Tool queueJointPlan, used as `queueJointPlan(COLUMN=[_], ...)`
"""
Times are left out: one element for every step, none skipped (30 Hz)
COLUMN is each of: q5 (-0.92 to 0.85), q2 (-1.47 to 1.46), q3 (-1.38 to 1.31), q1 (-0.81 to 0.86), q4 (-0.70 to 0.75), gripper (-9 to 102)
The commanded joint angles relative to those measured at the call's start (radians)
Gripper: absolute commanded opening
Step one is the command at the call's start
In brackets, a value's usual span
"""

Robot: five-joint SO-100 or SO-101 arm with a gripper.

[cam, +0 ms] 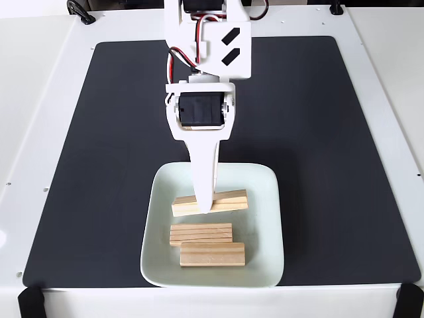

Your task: Pick up the wooden block and place them on the plate.

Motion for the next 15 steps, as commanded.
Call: queueJointPlan(q5=[0.012,0.014,0.014,0.014,0.014,0.014,0.014,0.014,0.014,0.014,0.014,0.014,0.014,0.014,0.014], q2=[-0.002,-0.008,-0.011,-0.014,-0.014,-0.014,-0.014,-0.014,-0.014,-0.014,-0.012,-0.011,-0.008,-0.005,-0.003], q3=[-0.054,-0.054,-0.054,-0.054,-0.054,-0.054,-0.054,-0.054,-0.054,-0.052,-0.052,-0.049,-0.043,-0.04,-0.037], q1=[-0.008,-0.011,-0.012,-0.014,-0.014,-0.015,-0.015,-0.015,-0.015,-0.015,-0.015,-0.015,-0.015,-0.014,-0.012], q4=[0.005,0.005,0.005,0.005,0.005,0.005,0.005,0.005,0.005,0.005,0.005,0.005,0.005,0.005,0.005], gripper=[-1,-1,-1,-1,-1,-1,-1,-1,-1,-1,-1,0,0,0,0])
